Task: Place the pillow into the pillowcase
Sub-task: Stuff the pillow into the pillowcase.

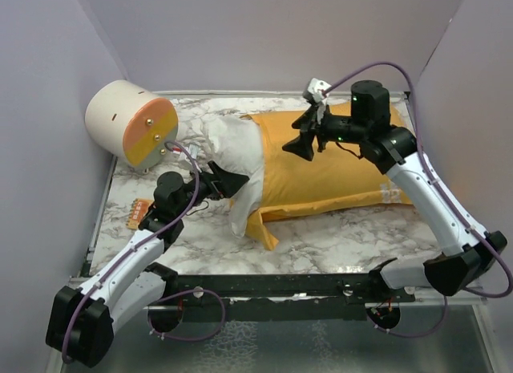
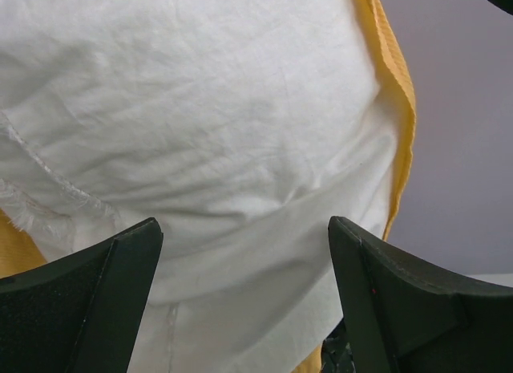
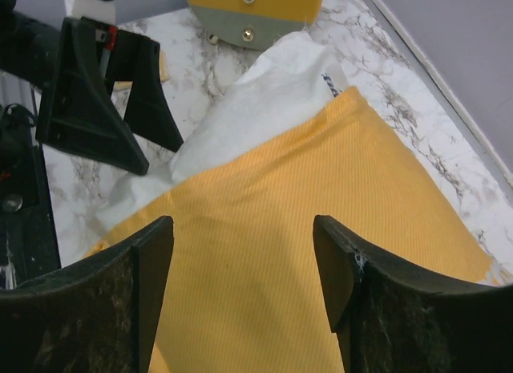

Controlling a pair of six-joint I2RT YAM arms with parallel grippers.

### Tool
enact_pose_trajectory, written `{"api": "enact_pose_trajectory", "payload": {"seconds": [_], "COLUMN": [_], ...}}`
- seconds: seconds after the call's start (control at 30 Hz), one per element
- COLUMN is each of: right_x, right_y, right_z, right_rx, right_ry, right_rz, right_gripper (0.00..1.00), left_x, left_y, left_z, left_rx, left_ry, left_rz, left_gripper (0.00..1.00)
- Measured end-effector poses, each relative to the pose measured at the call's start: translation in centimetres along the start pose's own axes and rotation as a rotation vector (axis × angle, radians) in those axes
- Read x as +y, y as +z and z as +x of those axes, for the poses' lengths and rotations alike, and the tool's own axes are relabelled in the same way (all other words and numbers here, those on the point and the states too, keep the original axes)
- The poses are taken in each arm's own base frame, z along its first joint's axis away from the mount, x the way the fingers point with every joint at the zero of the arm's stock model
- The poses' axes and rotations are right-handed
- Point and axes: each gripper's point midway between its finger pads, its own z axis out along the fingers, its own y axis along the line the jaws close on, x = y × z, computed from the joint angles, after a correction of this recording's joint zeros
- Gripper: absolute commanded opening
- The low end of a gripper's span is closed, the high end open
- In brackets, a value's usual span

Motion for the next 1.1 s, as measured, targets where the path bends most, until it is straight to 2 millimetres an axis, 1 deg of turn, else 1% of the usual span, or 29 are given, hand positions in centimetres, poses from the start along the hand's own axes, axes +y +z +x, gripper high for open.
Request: {"api": "enact_pose_trajectory", "payload": {"seconds": [0.1,0.17,0.2,0.27,0.33,0.37,0.47,0.53,0.7,0.73,0.77,0.8,0.87,0.93,0.97,1.03,1.07,1.1], "right_x": [0.6,1.6,1.9,2.7,3.3,3.4,3.4,3.4,2.8,2.6,2.4,2.0,1.3,0.4,-0.1,-1.3,-2.0,-2.3], "right_y": [-2.4,-3.8,-4.4,-5.5,-6.4,-6.9,-7.7,-8.0,-8.4,-8.5,-8.5,-8.4,-8.2,-7.8,-7.7,-6.9,-6.1,-5.2], "right_z": [0.2,0.5,0.8,1.7,2.8,3.3,4.3,4.5,4.3,4.3,4.2,3.9,3.1,1.9,1.0,-0.8,-2.0,-2.9], "right_rx": [-0.052,-0.094,-0.111,-0.132,-0.143,-0.151,-0.162,-0.168,-0.19,-0.191,-0.19,-0.187,-0.183,-0.177,-0.174,-0.162,-0.148,-0.136], "right_ry": [-0.001,-0.021,-0.035,-0.048,-0.057,-0.065,-0.079,-0.084,-0.058,-0.05,-0.038,-0.02,0.002,0.027,0.035,0.049,0.045,0.038], "right_rz": [-0.034,-0.063,-0.069,-0.076,-0.074,-0.065,-0.041,-0.035,-0.023,-0.02,-0.019,-0.017,-0.021,-0.033,-0.037,-0.05,-0.043,-0.037], "right_gripper": [0.86,0.91,0.91,0.92,1.0,0.99,0.99,0.99,0.99,0.99,1.0,0.97,0.88,0.82,0.81,0.81,0.82,0.82], "left_x": [-0.2,-0.8,-1.2,-2.2,-3.5,-4.0,-5.0,-5.5,-7.8,-8.3,-8.7,-9.0,-9.6,-9.6,-9.3,-8.3,-7.6,-6.7], "left_y": [-0.5,-0.8,-0.9,-1.0,-1.1,-1.1,-0.9,-0.6,0.2,0.3,0.4,0.5,0.9,1.1,1.1,1.1,1.0,0.9], "left_z": [-0.1,-0.4,-0.7,-1.6,-2.6,-2.9,-3.5,-3.8,-5.1,-5.4,-5.7,-6.0,-6.7,-7.5,-8.1,-9.2,-9.7,-10.2], "left_rx": [0.011,0.013,0.012,0.004,-0.004,-0.007,0.003,0.019,0.043,0.044,0.042,0.042,0.041,0.034,0.024,-0.003,-0.019,-0.031], "left_ry": [0.007,0.015,0.022,0.037,0.056,0.064,0.076,0.079,0.091,0.094,0.098,0.103,0.127,0.158,0.182,0.224,0.239,0.242], "left_rz": [-0.014,-0.015,-0.013,0.0,0.02,0.03,0.052,0.062,0.116,0.13,0.139,0.147,0.148,0.127,0.1,0.048,0.022,-0.001], "left_gripper": [0.88,0.87,0.87,0.86,0.86,0.85,0.85,0.85,0.85,0.85,0.82,0.79,0.71,0.64,0.62,0.51,0.47,0.45]}}
